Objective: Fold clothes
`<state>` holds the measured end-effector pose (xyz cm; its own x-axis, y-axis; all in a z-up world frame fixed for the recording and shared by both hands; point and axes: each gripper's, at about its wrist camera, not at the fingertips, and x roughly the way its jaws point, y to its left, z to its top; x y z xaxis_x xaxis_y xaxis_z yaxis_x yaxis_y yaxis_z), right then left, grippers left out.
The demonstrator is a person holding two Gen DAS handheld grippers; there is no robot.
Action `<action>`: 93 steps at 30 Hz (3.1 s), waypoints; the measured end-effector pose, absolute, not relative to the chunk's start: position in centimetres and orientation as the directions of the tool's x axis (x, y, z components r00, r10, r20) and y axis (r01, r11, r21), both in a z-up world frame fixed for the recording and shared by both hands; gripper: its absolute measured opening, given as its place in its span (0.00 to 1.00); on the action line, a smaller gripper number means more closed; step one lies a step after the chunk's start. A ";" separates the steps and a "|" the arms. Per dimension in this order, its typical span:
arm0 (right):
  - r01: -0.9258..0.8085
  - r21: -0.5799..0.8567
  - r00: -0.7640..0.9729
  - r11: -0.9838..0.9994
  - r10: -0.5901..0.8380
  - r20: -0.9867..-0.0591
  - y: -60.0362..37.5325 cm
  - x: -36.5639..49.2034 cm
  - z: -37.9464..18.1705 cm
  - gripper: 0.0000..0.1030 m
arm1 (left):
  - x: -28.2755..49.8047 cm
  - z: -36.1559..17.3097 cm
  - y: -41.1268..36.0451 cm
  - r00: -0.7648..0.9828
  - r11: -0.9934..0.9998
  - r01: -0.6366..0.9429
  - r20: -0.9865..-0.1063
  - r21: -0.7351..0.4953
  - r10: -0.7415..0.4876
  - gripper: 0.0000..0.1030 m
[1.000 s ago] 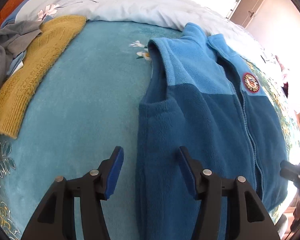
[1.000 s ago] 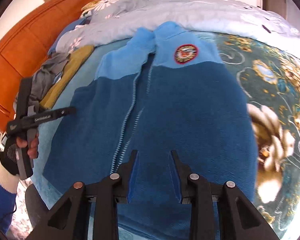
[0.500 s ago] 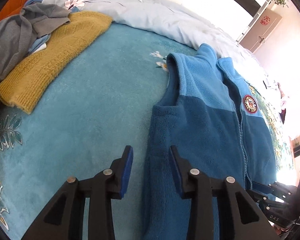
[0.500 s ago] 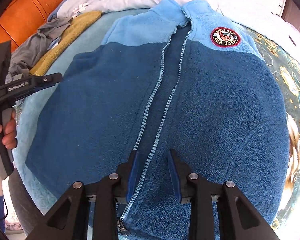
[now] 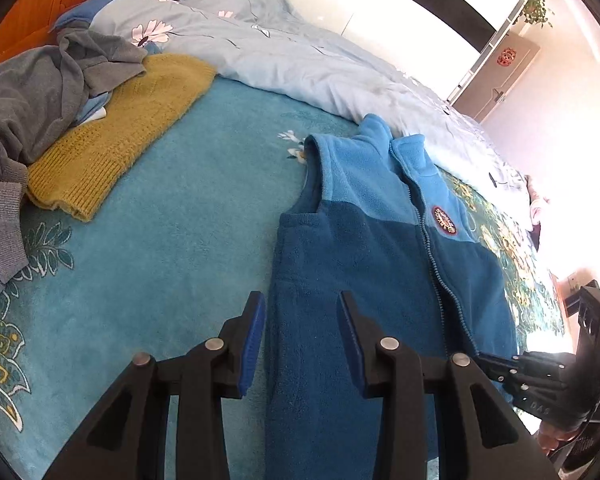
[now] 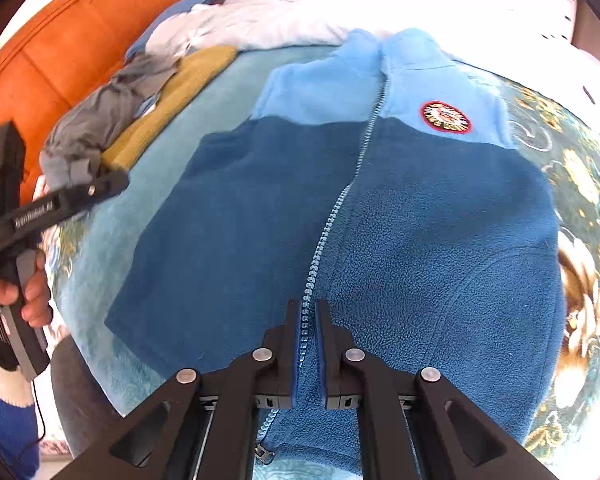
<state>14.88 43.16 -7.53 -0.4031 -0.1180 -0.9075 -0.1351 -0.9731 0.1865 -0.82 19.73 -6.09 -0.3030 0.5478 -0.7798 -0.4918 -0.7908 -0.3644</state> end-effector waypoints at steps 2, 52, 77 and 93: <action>-0.137 0.173 -0.379 -0.975 -0.110 -0.919 42.7 14.3 -8.4 0.07 | -0.5 -6.1 19.9 -0.296 -0.789 -0.498 -0.784 -0.360 0.545 0.37; -0.209 0.368 -0.437 -0.906 -0.250 -0.864 67.0 -15.5 -11.4 0.20 | -23.3 -11.7 51.6 -0.030 -0.608 -0.740 -0.889 -0.287 0.456 0.18; -0.068 0.289 -0.685 -0.955 -0.166 -0.709 57.0 6.2 7.1 0.12 | -2.2 6.8 38.2 -0.290 -0.509 -0.849 -0.679 -0.142 0.674 0.11; -0.039 0.232 -0.651 -0.972 -0.151 -0.744 48.4 19.8 0.5 0.12 | 10.8 0.1 28.9 -0.301 -0.549 -0.817 -0.684 -0.174 0.664 0.11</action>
<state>19.84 48.35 0.54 -0.6510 -0.1513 -0.7438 -0.0388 -0.9720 0.2316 10.82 28.89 0.14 -0.3007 0.6644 -0.6842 -0.8173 -0.5492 -0.1741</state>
